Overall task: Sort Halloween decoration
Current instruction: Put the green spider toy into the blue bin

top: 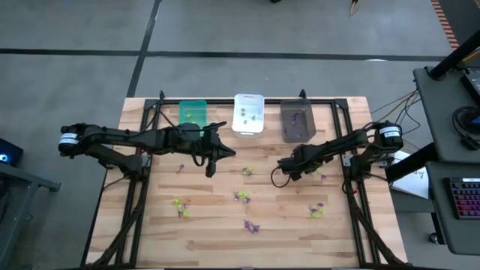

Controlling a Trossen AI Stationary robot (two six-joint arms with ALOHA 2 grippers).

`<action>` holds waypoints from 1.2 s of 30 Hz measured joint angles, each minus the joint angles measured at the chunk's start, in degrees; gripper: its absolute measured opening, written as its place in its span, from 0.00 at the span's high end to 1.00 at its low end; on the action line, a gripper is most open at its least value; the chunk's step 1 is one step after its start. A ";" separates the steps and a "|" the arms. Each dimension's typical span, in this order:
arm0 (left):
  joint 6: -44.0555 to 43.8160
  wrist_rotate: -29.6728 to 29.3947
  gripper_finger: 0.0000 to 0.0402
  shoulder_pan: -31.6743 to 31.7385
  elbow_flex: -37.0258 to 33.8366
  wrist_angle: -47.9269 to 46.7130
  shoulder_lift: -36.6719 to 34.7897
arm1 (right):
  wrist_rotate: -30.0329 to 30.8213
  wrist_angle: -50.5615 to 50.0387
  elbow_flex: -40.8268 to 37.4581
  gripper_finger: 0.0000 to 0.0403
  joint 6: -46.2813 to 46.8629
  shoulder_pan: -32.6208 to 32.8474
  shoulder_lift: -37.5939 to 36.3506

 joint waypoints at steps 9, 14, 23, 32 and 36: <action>-0.28 0.00 1.00 0.00 -0.02 1.41 0.00 | 4.34 3.40 2.49 0.98 -5.91 0.00 -7.21; -0.66 0.00 1.00 -0.04 -0.02 4.80 -0.11 | 4.36 16.42 2.49 0.98 -14.14 -0.04 -12.30; -2.22 0.00 1.00 -0.07 -0.02 3.24 -3.56 | 0.48 41.05 2.53 0.98 -28.76 -2.48 -15.01; -3.01 -1.43 1.00 -0.12 -3.68 2.34 -11.19 | -10.99 68.12 2.92 0.98 -41.77 -10.18 -9.48; -3.73 -3.16 1.00 -0.13 -7.17 2.40 -15.34 | -12.64 75.31 5.98 0.98 -46.84 -13.04 -5.57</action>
